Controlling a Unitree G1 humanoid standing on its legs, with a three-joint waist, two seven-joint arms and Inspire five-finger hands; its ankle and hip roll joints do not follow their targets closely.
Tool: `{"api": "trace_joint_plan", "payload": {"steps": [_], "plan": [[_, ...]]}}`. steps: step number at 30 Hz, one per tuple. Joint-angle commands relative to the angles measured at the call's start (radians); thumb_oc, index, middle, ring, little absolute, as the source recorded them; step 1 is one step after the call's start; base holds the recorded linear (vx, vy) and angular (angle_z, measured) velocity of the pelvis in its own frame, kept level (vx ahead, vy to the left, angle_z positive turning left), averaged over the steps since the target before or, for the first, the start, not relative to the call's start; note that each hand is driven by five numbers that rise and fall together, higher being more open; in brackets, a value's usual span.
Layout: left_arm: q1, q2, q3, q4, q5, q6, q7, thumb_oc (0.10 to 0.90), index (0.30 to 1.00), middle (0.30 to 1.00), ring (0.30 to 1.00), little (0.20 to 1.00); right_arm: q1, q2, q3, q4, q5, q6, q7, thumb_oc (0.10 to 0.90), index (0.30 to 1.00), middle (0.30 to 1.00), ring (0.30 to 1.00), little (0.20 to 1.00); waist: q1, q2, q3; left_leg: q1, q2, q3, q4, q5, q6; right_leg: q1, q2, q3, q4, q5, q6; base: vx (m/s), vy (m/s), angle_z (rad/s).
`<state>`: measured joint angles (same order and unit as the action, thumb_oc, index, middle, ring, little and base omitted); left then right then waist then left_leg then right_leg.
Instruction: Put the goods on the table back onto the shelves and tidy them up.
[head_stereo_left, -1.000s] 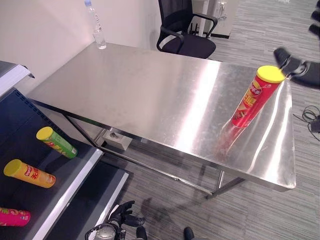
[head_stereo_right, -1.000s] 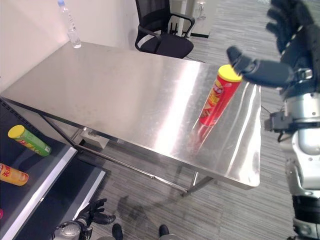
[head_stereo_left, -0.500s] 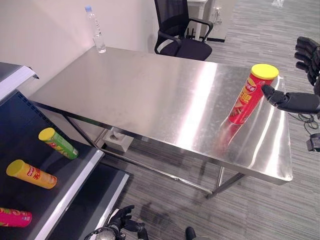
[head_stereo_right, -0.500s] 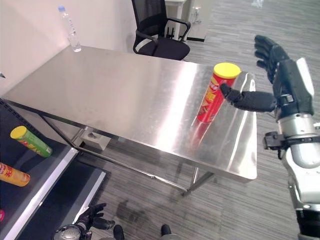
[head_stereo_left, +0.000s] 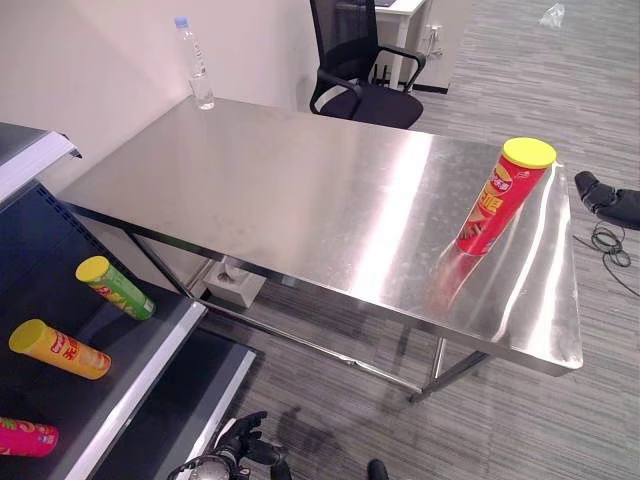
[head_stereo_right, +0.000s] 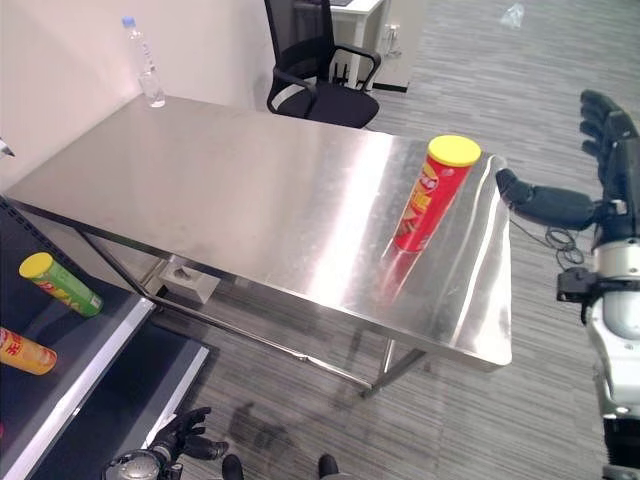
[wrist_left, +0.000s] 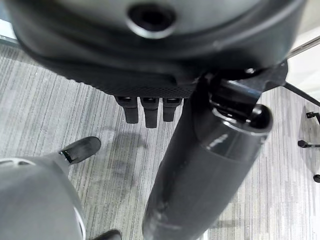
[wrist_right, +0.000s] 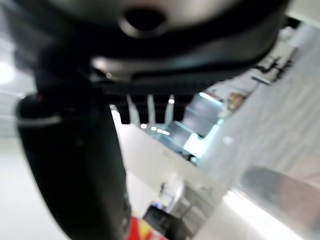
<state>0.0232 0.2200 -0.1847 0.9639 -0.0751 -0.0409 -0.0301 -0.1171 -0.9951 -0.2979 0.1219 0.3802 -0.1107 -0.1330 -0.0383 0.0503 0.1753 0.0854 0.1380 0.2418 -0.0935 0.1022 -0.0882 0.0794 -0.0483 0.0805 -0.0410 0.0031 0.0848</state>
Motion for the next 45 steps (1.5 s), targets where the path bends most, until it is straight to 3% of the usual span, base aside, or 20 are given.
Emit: {"api": "trace_joint_plan", "payload": {"steps": [1, 10, 23, 30, 45], "plan": [[-0.079, 0.070, -0.021, -0.009, 0.011, -0.041, 0.000, 0.800, 0.900, 0.900, 0.900, 0.900, -0.170, -0.031, -0.025, -0.027, 0.093, -0.076, 0.013, 0.800, 0.900, 0.900, 0.900, 0.900, 0.049, -0.074, -0.027, 0.066, 0.036, 0.034, 0.006, -0.121, -0.060, 0.001, -0.144, -0.118, 0.090, -0.181, 0.116, 0.00, 0.000, 0.00], [-0.075, 0.076, -0.020, -0.005, 0.002, -0.037, -0.008, 0.800, 0.900, 0.900, 0.900, 0.900, -0.214, -0.016, 0.001, -0.005, 0.196, -0.094, 0.041, 0.800, 0.900, 0.900, 0.900, 0.900, 0.061, -0.073, -0.023, 0.059, 0.035, 0.035, 0.006, -0.123, -0.061, -0.004, -0.150, -0.140, 0.103, -0.185, 0.120, 0.01, -0.009, 0.06], [-0.070, 0.080, -0.026, -0.010, -0.003, -0.034, -0.009, 0.800, 0.900, 0.900, 0.900, 0.900, -0.258, -0.025, 0.066, 0.037, 0.148, -0.066, 0.037, 0.800, 0.900, 0.900, 0.900, 0.900, 0.076, -0.068, -0.017, 0.058, 0.035, 0.028, 0.006, -0.121, -0.063, -0.005, -0.149, -0.160, 0.111, -0.188, 0.117, 0.01, -0.017, 0.02], [-0.068, 0.084, -0.027, -0.014, -0.008, -0.035, -0.011, 0.800, 0.900, 0.900, 0.900, 0.900, -0.304, -0.033, 0.119, 0.029, 0.187, -0.069, 0.072, 0.800, 0.900, 0.900, 0.900, 0.900, 0.088, -0.072, -0.015, 0.056, 0.039, 0.022, 0.006, -0.119, -0.065, 0.000, -0.144, -0.174, 0.112, -0.194, 0.114, 0.01, -0.023, 0.01], [-0.064, 0.083, -0.030, -0.017, -0.012, -0.032, -0.004, 0.800, 0.900, 0.900, 0.900, 0.900, -0.324, -0.049, 0.148, 0.063, 0.151, -0.047, 0.065, 0.800, 0.900, 0.900, 0.900, 0.900, 0.102, -0.079, -0.013, 0.061, 0.042, 0.007, 0.006, -0.119, -0.065, 0.019, -0.136, -0.192, 0.111, -0.202, 0.108, 0.00, -0.009, 0.02]]}}
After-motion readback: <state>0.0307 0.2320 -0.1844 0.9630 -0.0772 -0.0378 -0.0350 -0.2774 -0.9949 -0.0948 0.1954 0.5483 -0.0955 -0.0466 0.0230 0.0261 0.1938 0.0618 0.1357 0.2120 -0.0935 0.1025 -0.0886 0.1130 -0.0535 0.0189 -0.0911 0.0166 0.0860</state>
